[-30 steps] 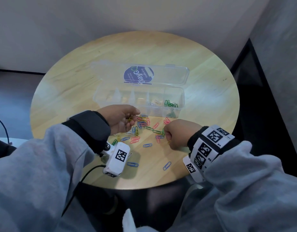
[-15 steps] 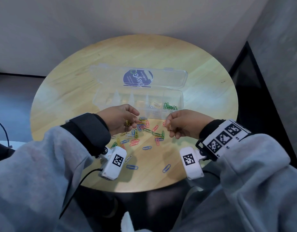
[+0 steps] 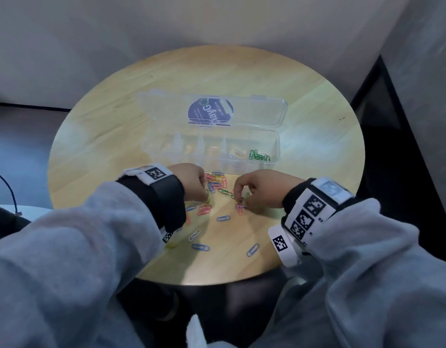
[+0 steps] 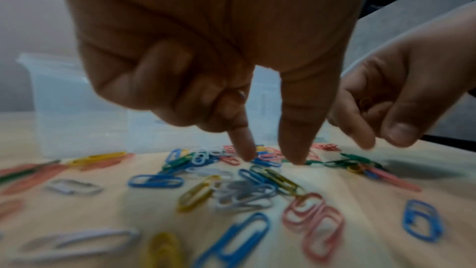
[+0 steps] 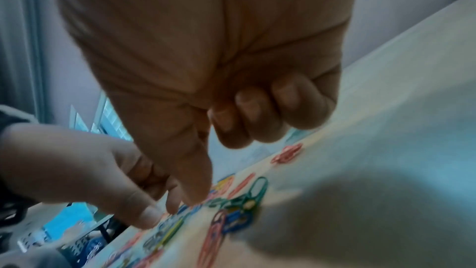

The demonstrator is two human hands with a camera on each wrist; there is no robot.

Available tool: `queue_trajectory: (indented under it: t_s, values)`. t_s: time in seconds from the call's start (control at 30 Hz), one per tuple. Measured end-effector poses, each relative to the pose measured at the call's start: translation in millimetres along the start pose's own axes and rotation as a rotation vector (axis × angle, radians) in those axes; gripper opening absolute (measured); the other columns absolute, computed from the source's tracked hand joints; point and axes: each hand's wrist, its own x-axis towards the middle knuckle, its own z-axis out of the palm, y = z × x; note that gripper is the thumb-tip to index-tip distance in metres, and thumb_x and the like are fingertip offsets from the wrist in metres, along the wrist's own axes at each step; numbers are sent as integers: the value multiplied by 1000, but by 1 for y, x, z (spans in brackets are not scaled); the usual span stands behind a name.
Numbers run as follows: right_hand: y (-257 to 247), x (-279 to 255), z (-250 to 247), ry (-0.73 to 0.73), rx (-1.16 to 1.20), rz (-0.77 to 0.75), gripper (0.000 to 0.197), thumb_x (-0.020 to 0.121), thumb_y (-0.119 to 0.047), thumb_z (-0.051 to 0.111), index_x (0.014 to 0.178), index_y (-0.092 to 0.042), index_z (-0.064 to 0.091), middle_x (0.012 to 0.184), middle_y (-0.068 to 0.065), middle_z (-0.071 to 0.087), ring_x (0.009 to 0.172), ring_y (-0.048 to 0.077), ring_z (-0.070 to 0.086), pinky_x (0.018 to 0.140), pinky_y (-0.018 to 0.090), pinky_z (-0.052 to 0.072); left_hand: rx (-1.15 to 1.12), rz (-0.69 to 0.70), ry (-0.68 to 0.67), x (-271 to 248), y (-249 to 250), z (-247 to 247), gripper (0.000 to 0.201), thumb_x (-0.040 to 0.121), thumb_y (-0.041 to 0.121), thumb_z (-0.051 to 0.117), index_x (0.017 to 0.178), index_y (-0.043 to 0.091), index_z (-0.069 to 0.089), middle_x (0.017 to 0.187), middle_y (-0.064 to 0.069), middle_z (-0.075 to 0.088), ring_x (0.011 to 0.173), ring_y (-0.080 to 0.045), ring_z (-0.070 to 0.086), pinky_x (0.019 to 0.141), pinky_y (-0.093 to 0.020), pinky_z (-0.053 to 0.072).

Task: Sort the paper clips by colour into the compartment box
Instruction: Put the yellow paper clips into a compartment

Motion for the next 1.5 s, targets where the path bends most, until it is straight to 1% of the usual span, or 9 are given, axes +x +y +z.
queue_trajectory:
  t_s: [0.13, 0.4, 0.5, 0.7, 0.9, 1.07, 1.13, 1.27, 1.5]
  values:
    - [-2, 9, 4, -24, -106, 24, 21, 84, -12, 56, 92, -30, 62, 65, -13, 44, 70, 16, 51, 65, 26, 45, 95, -10, 9, 8, 9, 5, 13, 82, 30, 62, 86, 18, 58, 86, -2, 57, 79, -20, 50, 51, -20, 29]
    - [6, 13, 4, 39, -191, 62, 21, 79, -13, 63, 89, -28, 52, 72, -12, 42, 79, 18, 50, 51, 22, 34, 70, -16, -39, 15, 11, 10, 15, 76, 22, 71, 88, 16, 66, 90, -2, 64, 80, -20, 55, 66, -23, 38]
    - [5, 15, 4, 30, -202, 44, 15, 80, -19, 66, 85, -27, 54, 71, -13, 43, 81, 18, 50, 57, 24, 38, 49, -12, -45, 14, 10, 12, 10, 77, 20, 69, 82, 20, 61, 87, 0, 62, 81, -18, 55, 58, -22, 36]
    - [-2, 16, 7, -7, -293, 39, 9, 83, -11, 54, 83, -19, 57, 84, -1, 57, 79, 19, 52, 51, 20, 34, -11, 11, -37, 13, 0, 10, 16, 80, 18, 66, 67, 22, 57, 72, 4, 56, 78, -17, 53, 50, -19, 33]
    - [-1, 11, 1, -71, -196, 94, 19, 76, -9, 57, 62, -19, 50, 66, -3, 52, 56, 12, 45, 49, 19, 37, -333, 14, -59, 8, -8, 1, 17, 79, 19, 66, 67, 17, 56, 66, 0, 54, 60, -15, 47, 57, -21, 38]
    - [1, 2, -18, -36, 94, 49, 18, 77, -16, 67, 64, -22, 56, 60, -9, 52, 54, 8, 45, 52, 20, 37, -919, -52, -186, 5, -10, -12, 25, 86, 0, 51, 64, 10, 47, 73, -12, 58, 52, -16, 50, 45, -17, 43]
    - [1, 2, -21, -53, 172, 44, 19, 76, -17, 69, 64, -22, 56, 60, -7, 55, 52, 10, 46, 53, 20, 39, -1044, -64, -193, 2, -10, -15, 26, 90, -1, 43, 66, 10, 44, 69, -10, 58, 54, -17, 52, 49, -19, 44]
    - [2, 6, -17, -88, 252, 52, 20, 78, -12, 69, 66, -20, 55, 61, -4, 60, 52, 10, 51, 55, 21, 43, -1146, -67, -206, -1, -14, -17, 24, 90, 1, 40, 69, 10, 46, 61, -7, 59, 49, -14, 54, 44, -16, 47]
    - [-7, 9, -15, -90, 436, 54, 27, 86, 1, 52, 78, -21, 66, 52, -4, 53, 49, 10, 48, 49, 20, 41, -1124, -95, -108, -11, -31, -23, 26, 88, -2, 37, 68, 13, 44, 63, -8, 47, 39, -10, 43, 35, -12, 32]
